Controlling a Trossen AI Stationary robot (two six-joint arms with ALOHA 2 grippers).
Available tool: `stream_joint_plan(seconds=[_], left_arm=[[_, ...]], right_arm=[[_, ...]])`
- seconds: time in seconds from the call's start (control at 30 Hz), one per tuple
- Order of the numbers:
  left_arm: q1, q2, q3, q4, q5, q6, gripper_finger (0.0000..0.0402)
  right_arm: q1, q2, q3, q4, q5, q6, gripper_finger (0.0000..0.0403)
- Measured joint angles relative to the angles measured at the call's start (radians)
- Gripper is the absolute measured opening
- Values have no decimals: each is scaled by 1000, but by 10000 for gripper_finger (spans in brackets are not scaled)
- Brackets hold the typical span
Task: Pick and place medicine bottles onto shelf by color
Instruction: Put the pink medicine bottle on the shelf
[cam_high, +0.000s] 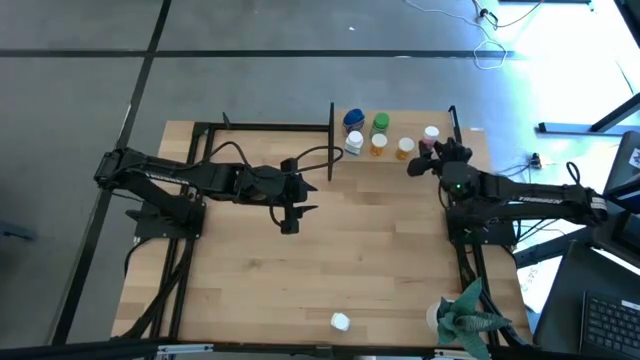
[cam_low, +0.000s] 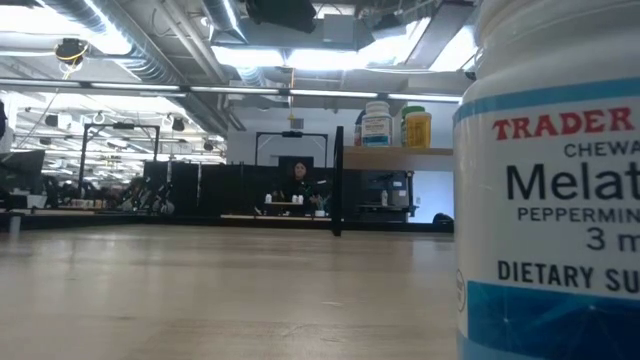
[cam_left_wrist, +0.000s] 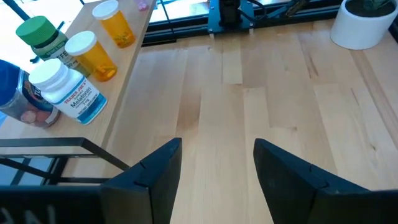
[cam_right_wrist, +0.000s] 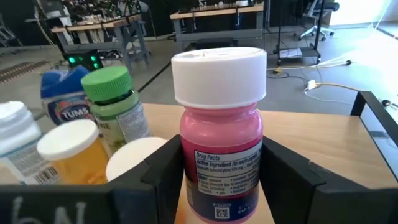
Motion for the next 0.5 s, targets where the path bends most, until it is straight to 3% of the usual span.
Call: stream_joint_plan(seconds=[0.33,0.5], left_arm=[[0,0,0,0,0,-1,193],[0,0,0,0,0,-1,193]], right_arm=[[82,44,0,-24,111,11,184],[138,48,0,-121,149,155,184]])
